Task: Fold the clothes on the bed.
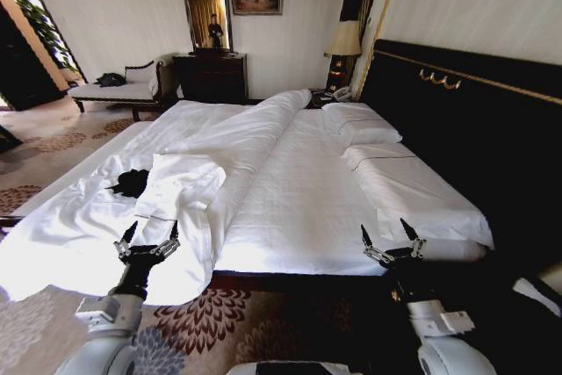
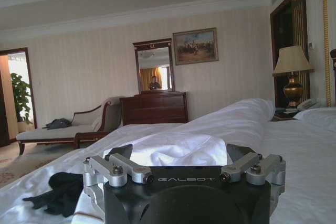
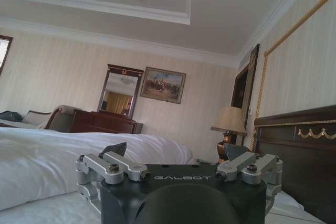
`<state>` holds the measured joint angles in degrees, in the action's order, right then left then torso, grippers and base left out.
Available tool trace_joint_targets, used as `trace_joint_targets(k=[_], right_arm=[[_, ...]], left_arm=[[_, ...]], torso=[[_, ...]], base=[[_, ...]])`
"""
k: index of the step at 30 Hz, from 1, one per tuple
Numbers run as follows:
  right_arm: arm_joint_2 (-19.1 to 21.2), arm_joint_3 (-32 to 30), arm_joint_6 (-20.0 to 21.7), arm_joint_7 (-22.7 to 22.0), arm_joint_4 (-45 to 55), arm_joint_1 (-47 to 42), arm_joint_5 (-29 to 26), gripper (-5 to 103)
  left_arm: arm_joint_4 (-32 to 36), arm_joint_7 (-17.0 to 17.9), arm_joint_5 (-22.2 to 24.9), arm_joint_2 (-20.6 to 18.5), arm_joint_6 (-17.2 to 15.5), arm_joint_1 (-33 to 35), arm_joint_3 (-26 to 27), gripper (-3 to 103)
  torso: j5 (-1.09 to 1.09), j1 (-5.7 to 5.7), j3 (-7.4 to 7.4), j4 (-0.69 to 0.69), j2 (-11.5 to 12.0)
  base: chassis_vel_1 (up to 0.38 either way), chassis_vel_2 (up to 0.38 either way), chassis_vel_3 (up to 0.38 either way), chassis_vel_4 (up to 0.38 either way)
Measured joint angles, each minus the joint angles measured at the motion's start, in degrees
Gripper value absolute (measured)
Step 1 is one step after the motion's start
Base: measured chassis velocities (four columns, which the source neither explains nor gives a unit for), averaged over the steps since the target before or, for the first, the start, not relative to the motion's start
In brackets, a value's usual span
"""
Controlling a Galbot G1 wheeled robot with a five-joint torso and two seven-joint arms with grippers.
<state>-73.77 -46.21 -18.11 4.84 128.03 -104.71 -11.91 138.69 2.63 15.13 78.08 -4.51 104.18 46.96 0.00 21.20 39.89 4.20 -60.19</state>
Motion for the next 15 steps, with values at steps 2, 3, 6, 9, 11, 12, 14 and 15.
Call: trace_joint_targets(k=[2,3,6,9,11,12,14,15], right_arm=[[0.0,0.0,-0.1,0.0,-0.1,0.1,-0.1,100],[0.0,0.0,-0.1,0.0,-0.1,0.1,-0.1,100],[-0.1,0.0,-0.2,-0.1,-0.2,0.1,-0.1,100],[-0.2,0.0,-0.4,-0.2,-0.2,0.1,-0.2,100],[-0.3,0.1,-0.6,-0.4,-0.3,0.2,-0.5,100],[-0.3,0.2,-0.8,-0.4,-0.3,0.2,-0.7,100],[-0.3,0.2,-0.9,-0.4,-0.3,0.2,-0.8,100],[-0.3,0.2,-1.1,-0.4,-0.3,0.2,-1.0,100]], left_arm=[[0.0,0.0,-0.1,0.0,0.0,-0.1,-0.1,100],[0.0,0.0,-0.1,0.0,0.0,-0.1,-0.1,100],[-0.1,0.0,-0.1,0.0,0.0,-0.2,-0.1,100],[-0.2,0.0,-0.1,0.0,0.0,-0.2,-0.2,100],[-0.2,0.0,0.0,0.0,0.0,-0.3,-0.2,100],[-0.2,0.0,0.0,0.0,0.0,-0.3,-0.2,100],[-0.2,0.0,0.0,0.0,0.0,-0.3,-0.2,100],[-0.2,0.0,0.0,0.0,-0.1,-0.4,-0.3,100]], torso=[[0.00,0.00,0.00,0.00,0.0],[0.00,0.00,0.00,0.00,0.0],[0.00,0.00,0.00,-0.01,0.0],[0.00,0.00,0.00,0.00,0.0],[0.00,0.00,0.00,0.00,0.0],[0.00,0.00,0.00,0.00,0.0],[0.00,0.00,0.00,0.00,0.0],[0.00,0.01,0.00,0.00,0.0]], base=[[-0.154,0.121,0.134,-0.125],[-0.143,0.121,0.128,-0.119],[-0.128,0.127,0.133,-0.114],[-0.124,0.109,0.106,-0.118],[-0.122,0.110,0.081,-0.110],[-0.085,0.101,0.068,-0.096],[-0.085,0.081,0.077,-0.096],[-0.053,0.081,0.077,-0.071]])
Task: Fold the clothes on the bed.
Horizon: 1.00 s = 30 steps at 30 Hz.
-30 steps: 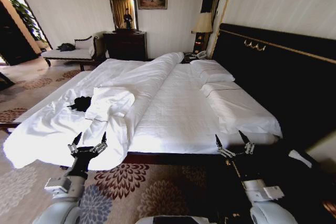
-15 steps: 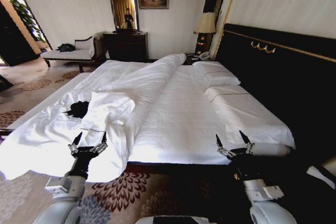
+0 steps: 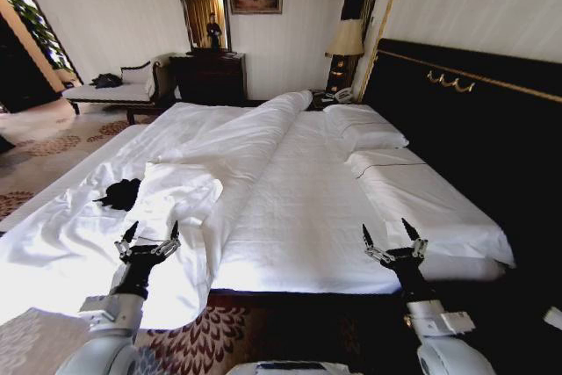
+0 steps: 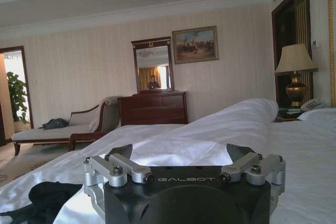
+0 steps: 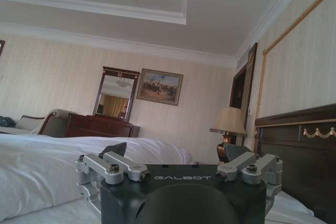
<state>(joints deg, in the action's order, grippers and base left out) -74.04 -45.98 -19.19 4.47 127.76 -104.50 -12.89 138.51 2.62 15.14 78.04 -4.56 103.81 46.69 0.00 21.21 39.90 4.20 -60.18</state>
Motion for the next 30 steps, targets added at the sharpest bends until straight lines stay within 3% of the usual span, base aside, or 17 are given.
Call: trace_joint_targets(k=[30], right_arm=[[-0.5,0.0,-0.8,0.2,-1.3,1.0,1.1,100]], left_arm=[[-0.4,0.0,-0.1,0.0,0.0,-0.3,-0.1,100]], torso=[[0.00,-0.01,-0.01,0.00,0.0]], base=[[-0.003,0.004,0.003,-0.004]])
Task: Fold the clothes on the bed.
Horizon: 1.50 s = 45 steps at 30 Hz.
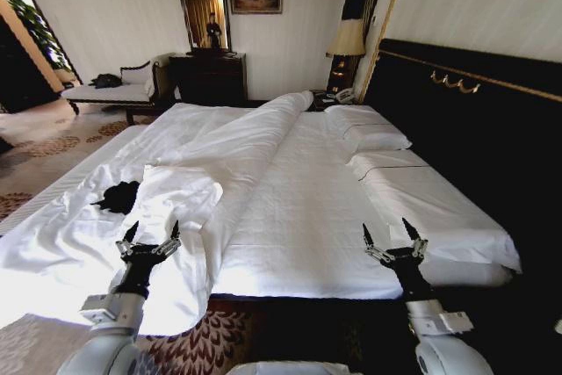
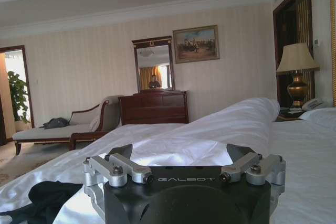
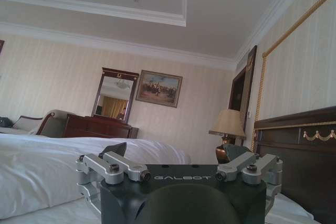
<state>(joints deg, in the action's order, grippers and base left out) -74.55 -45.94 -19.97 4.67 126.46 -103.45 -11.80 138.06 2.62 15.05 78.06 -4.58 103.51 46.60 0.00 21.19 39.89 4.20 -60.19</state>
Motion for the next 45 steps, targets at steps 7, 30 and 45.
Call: trace_joint_targets(k=[7,30,45], right_arm=[[-0.1,0.1,0.0,0.0,-0.2,0.2,0.0,100],[-0.3,0.1,-0.1,-0.1,-0.1,0.2,-0.1,100],[-0.2,0.2,-0.3,-0.1,-0.2,0.4,0.0,100]], left_arm=[[0.0,0.0,0.0,0.0,0.0,0.1,0.1,100],[0.1,0.0,-0.1,0.2,0.0,0.3,0.1,100],[1.0,0.0,0.0,0.0,0.1,0.8,0.5,100]], torso=[[0.00,0.00,0.00,0.00,0.0],[0.01,0.00,0.00,0.00,0.0],[0.00,0.01,0.00,0.00,0.0]], base=[[0.000,0.000,0.000,0.000],[0.134,0.133,-0.121,-0.146],[0.114,0.118,-0.118,-0.125]])
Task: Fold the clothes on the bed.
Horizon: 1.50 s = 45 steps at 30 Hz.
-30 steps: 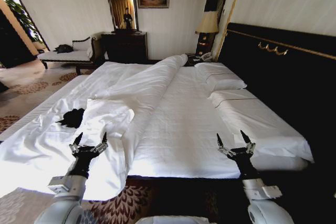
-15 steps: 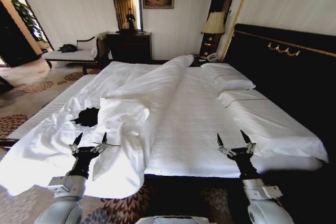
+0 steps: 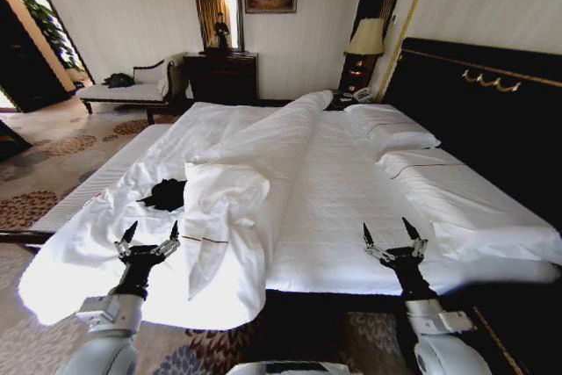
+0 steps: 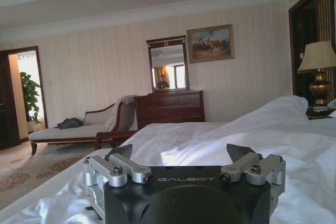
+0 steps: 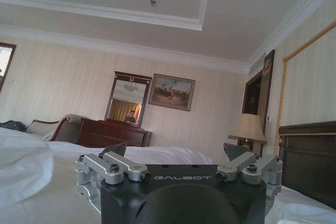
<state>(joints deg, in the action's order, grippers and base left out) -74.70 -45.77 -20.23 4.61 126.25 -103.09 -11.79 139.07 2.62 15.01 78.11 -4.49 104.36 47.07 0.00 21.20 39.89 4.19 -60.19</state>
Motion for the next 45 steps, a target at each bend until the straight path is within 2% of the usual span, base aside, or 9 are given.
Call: trace_joint_targets(k=[45], right_arm=[[-0.4,0.4,-1.4,1.6,-1.7,1.2,0.1,100]], left_arm=[[0.3,0.0,-0.4,0.6,0.1,0.6,0.2,100]], torso=[[0.02,0.00,-0.01,0.00,0.0]], base=[[0.093,0.093,-0.093,-0.088]])
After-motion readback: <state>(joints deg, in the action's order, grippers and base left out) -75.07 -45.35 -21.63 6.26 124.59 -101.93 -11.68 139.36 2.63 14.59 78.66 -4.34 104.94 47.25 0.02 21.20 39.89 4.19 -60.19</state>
